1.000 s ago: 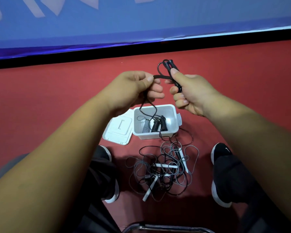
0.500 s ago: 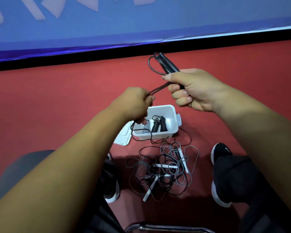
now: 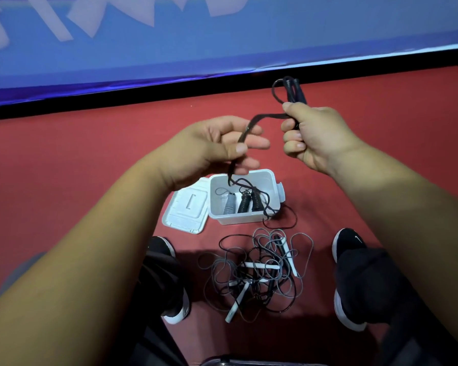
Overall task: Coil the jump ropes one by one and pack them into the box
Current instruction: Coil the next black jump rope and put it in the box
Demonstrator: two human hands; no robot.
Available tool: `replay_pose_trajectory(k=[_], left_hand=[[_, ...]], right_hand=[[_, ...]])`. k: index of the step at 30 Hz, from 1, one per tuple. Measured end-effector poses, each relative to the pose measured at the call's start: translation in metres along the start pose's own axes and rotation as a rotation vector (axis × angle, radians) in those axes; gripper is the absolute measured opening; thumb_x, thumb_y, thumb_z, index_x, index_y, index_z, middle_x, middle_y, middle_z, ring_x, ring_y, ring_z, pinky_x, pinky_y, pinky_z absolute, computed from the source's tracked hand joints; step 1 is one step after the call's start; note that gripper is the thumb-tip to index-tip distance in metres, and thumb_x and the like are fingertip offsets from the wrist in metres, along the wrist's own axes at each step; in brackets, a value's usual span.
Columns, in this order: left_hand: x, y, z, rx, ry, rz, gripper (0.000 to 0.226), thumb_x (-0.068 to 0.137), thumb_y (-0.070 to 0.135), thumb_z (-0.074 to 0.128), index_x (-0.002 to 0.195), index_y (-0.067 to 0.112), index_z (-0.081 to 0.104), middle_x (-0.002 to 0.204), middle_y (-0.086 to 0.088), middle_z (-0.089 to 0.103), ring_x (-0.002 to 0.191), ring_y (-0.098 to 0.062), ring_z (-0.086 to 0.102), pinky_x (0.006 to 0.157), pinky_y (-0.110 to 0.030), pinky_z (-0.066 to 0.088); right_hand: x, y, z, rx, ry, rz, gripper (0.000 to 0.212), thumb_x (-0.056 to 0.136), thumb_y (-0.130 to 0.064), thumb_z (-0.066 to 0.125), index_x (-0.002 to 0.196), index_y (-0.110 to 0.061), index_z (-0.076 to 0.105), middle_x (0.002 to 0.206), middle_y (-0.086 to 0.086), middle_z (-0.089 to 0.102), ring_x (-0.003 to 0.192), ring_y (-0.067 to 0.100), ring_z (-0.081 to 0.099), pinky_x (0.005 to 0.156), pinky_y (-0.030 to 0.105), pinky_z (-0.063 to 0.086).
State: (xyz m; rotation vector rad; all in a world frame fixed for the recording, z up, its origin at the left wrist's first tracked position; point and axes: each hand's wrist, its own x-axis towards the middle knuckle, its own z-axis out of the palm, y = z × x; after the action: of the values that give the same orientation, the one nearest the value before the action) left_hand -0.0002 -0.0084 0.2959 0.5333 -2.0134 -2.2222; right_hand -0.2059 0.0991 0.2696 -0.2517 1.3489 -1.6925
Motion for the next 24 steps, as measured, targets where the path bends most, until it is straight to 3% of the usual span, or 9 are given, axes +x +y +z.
replay_pose_trajectory(k=[3, 8, 14, 16, 20, 22, 24], left_hand=[[-0.005, -0.004, -0.003, 0.166, 0.013, -0.138, 0.034, 0.097, -0.005, 0.062, 0.128, 0.009, 0.064, 0.119, -0.014, 0.076, 0.089, -0.026, 0.076, 0.073, -0.034, 0.061], [-0.007, -0.015, -0.012, 0.481, 0.297, -0.234, 0.017, 0.105, 0.002, 0.058, 0.115, 0.005, 0.071, 0.092, -0.010, 0.076, 0.068, -0.018, 0.072, 0.056, -0.028, 0.057], [-0.001, -0.030, -0.023, 0.934, 0.405, -0.302, 0.014, 0.101, 0.020, 0.066, 0.093, 0.023, 0.077, 0.079, 0.003, 0.078, 0.060, -0.013, 0.066, 0.061, -0.030, 0.057], [0.002, -0.032, -0.023, 0.882, 0.483, -0.274, 0.019, 0.103, 0.021, 0.064, 0.087, 0.022, 0.074, 0.075, 0.002, 0.075, 0.062, -0.019, 0.065, 0.060, -0.035, 0.061], [0.004, -0.027, -0.020, 0.417, 0.522, -0.201, 0.016, 0.104, 0.008, 0.058, 0.093, 0.010, 0.071, 0.082, -0.011, 0.070, 0.074, -0.022, 0.066, 0.075, -0.053, 0.063], [0.003, -0.023, -0.020, 0.249, 0.438, -0.138, 0.015, 0.102, -0.002, 0.056, 0.102, 0.006, 0.069, 0.089, -0.020, 0.067, 0.081, -0.030, 0.066, 0.076, -0.050, 0.062], [0.003, -0.020, -0.020, 0.170, 0.378, -0.094, 0.012, 0.102, 0.000, 0.059, 0.107, 0.003, 0.070, 0.088, -0.018, 0.068, 0.081, -0.030, 0.063, 0.074, -0.039, 0.056]], right_hand=[[0.000, -0.001, -0.003, -0.006, -0.013, 0.010, 0.019, 0.103, -0.020, 0.066, 0.099, -0.017, 0.048, 0.066, -0.002, 0.045, 0.050, 0.009, 0.028, 0.043, 0.023, 0.020], [-0.011, -0.004, 0.000, -0.007, -0.180, 0.085, 0.020, 0.103, -0.026, 0.068, 0.109, -0.012, 0.055, 0.069, -0.003, 0.047, 0.052, 0.007, 0.026, 0.042, 0.020, 0.020], [-0.036, 0.001, 0.012, -0.076, -0.530, 0.334, 0.021, 0.096, -0.031, 0.065, 0.097, -0.021, 0.047, 0.070, -0.005, 0.046, 0.048, 0.000, 0.023, 0.039, 0.013, 0.015], [-0.041, 0.003, 0.013, -0.122, -0.598, 0.374, 0.020, 0.095, -0.029, 0.064, 0.090, -0.021, 0.046, 0.070, -0.004, 0.044, 0.048, 0.000, 0.023, 0.041, 0.013, 0.012], [-0.046, 0.006, 0.008, -0.329, -0.768, 0.462, 0.026, 0.097, -0.023, 0.059, 0.075, -0.011, 0.053, 0.062, -0.004, 0.043, 0.045, 0.000, 0.023, 0.042, 0.016, 0.011], [-0.047, 0.008, 0.007, -0.418, -0.862, 0.527, 0.013, 0.098, -0.017, 0.063, 0.096, -0.005, 0.057, 0.064, -0.001, 0.044, 0.046, 0.001, 0.023, 0.042, 0.017, 0.012], [-0.046, 0.012, 0.005, -0.471, -0.896, 0.600, 0.032, 0.097, -0.009, 0.064, 0.128, -0.011, 0.056, 0.068, 0.003, 0.045, 0.046, 0.003, 0.024, 0.042, 0.019, 0.012]])
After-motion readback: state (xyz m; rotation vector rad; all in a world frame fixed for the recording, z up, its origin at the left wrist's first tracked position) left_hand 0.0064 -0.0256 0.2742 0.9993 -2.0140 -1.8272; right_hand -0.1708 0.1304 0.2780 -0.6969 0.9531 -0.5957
